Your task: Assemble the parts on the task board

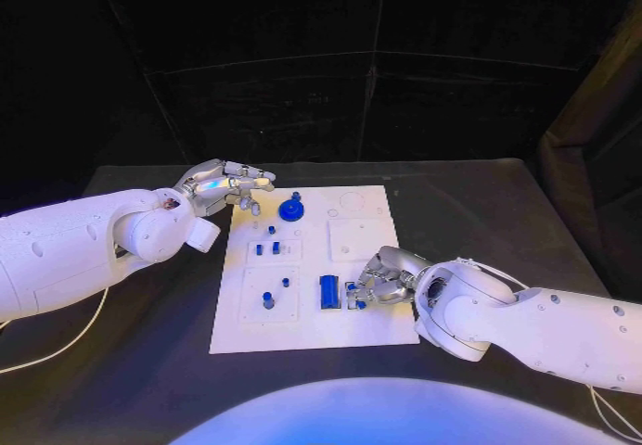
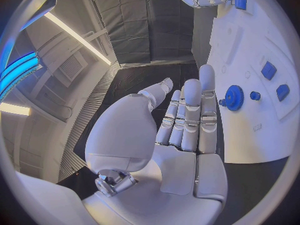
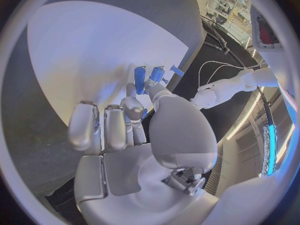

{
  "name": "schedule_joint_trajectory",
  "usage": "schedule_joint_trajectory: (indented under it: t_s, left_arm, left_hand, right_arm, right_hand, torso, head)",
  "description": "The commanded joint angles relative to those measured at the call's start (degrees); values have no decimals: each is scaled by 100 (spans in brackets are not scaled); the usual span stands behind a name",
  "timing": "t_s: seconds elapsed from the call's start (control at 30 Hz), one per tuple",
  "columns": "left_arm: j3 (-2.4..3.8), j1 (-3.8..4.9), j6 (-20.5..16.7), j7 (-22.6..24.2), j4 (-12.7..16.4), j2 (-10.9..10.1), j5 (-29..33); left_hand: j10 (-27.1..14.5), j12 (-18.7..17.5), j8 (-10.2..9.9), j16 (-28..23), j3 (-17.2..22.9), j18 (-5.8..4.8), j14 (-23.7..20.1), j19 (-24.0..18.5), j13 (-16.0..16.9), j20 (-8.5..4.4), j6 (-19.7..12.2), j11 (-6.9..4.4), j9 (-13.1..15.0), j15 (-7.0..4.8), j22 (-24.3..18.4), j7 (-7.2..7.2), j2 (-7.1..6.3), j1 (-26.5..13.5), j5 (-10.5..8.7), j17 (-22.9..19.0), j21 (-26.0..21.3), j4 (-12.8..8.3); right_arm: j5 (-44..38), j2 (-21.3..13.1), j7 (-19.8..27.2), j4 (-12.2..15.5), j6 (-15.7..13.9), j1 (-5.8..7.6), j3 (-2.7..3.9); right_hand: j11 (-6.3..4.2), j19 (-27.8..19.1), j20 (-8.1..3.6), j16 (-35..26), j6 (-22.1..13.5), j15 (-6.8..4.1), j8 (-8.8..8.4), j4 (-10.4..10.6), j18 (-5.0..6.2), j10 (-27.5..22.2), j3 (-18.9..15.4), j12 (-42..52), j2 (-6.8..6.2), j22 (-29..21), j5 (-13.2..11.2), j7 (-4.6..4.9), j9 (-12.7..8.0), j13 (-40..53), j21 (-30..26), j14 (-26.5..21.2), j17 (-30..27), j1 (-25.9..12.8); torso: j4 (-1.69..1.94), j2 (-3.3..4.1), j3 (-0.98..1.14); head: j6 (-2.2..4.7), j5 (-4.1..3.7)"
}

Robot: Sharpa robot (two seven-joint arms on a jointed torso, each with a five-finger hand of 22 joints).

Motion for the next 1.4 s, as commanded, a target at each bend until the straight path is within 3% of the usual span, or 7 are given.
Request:
schedule_joint_trajectory:
  t_s: [0.03, 0.73, 1.1, 1.17, 1.4]
  left_arm:
    - [4, 7, 81, 11, 16, 5, -58]
    - [4, 8, 82, -3, 23, -1, -77]
    - [4, 8, 91, -22, 27, -6, -77]
    - [4, 8, 94, -25, 27, -6, -77]
    - [4, 8, 99, -30, 26, -8, -77]
  left_hand:
    - [-39, 22, 39, -2, 8, 70, -24, 20, -6, 23, -41, 7, -7, 1, -6, 12, -8, 13, 21, -6, -38, -27]
    - [-42, 23, 39, -2, 9, 69, -25, 20, -7, 23, -44, 7, -8, 1, -6, 12, -8, 13, 21, -8, -38, -28]
    - [-46, 25, 40, 0, 12, 69, -26, 20, -8, 24, -47, 8, -8, 2, -7, 12, -6, 13, 21, -10, -39, -28]
    - [-46, 25, 40, 0, 12, 69, -26, 20, -8, 24, -47, 8, -8, 2, -7, 12, -6, 13, 21, -10, -39, -28]
    - [-46, 25, 40, 0, 12, 69, -26, 20, -8, 24, -47, 8, -8, 2, -7, 12, -6, 13, 21, -10, -39, -28]
  right_arm:
    - [-266, 27, -205, -21, 112, 7, 2]
    - [-639, 198, -277, -126, 143, 9, 3]
    - [-738, 211, -281, -138, 234, 9, 3]
    - [-744, 207, -282, -136, 262, 9, 3]
    - [-773, 167, -277, -94, 200, 9, 3]
  right_hand:
    - [-12, 47, -14, 39, 59, -57, 37, 39, -51, 53, -6, 48, -12, 14, -34, 4, 5, 22, 40, 320, 19, -75]
    - [-11, 47, -22, 45, 101, -58, 54, 239, -54, 104, -157, 118, -46, 28, -97, 3, 38, 94, 49, 314, 21, -403]
    - [2, 34, -11, 25, 105, -46, 52, 456, -50, 98, -638, 100, -165, 12, -378, 14, 66, 103, 40, 303, -2, -720]
    - [2, 32, -10, 23, 100, -47, 50, 481, -49, 93, -747, 93, -166, 13, -503, 12, 73, 105, 39, 301, -5, -724]
    - [3, 26, -10, 18, 94, -46, 48, 524, -47, 87, -909, 84, -153, 6, -601, 12, 85, 109, 34, 299, -9, -715]
  torso:
    - [-5, -3, 1]
    - [-7, -1, 4]
    - [-6, -3, 2]
    - [-5, -5, 2]
    - [-9, -6, 5]
  head:
    - [1, 0]
    - [8, -3]
    - [-6, -5]
    - [-10, -7]
    - [-15, -8]
